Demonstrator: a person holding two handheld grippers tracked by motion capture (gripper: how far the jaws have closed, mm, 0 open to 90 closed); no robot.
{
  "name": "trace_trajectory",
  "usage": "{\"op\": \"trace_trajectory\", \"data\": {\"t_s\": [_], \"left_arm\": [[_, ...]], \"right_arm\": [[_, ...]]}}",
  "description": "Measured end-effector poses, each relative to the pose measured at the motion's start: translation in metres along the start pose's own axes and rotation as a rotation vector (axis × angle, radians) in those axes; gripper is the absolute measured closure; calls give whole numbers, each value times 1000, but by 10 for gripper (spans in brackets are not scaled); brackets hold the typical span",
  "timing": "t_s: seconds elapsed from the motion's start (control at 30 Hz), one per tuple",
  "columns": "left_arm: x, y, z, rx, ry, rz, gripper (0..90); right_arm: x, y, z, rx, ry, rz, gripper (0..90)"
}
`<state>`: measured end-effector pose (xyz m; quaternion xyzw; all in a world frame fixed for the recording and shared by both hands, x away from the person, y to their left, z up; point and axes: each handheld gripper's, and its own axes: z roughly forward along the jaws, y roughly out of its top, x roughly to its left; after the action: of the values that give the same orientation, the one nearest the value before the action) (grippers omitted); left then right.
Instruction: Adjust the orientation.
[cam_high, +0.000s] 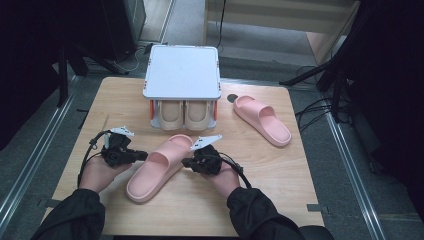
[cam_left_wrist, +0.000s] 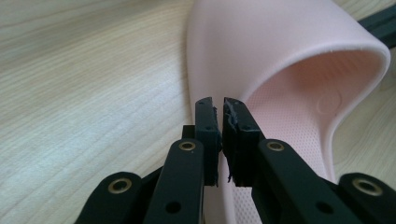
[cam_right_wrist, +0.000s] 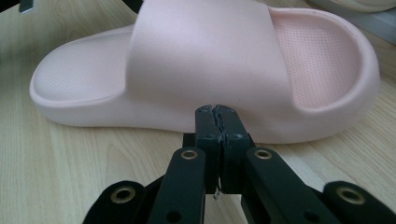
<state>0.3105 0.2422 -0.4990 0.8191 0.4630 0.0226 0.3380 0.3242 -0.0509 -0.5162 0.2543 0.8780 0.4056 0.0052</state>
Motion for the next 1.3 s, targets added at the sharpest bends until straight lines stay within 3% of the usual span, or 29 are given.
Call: {"op": "trace_trajectory", "data": {"t_s": [0.23,0.33,0.57,0.77,1.07,1.3], "left_arm": [[-4,-5,-1,6,-35,-9,844],[-7,-5,-3,-7,-69,-11,843],[-19,-7,-2,12,-76,24,837],[-22,-9,-4,26,-110,10,801],[-8,-7,-14,-25,-57,-4,692],[-1,-3,-16,-43,-55,-14,610]], "right_arm": [[-6,2,2,-1,-6,9,890],[-6,2,2,2,-19,8,890],[-7,3,1,-4,-39,-7,889],[-9,2,1,-3,-39,-3,871],[-14,2,-15,-38,-59,5,794],[-20,1,-34,-61,-70,19,765]]}}
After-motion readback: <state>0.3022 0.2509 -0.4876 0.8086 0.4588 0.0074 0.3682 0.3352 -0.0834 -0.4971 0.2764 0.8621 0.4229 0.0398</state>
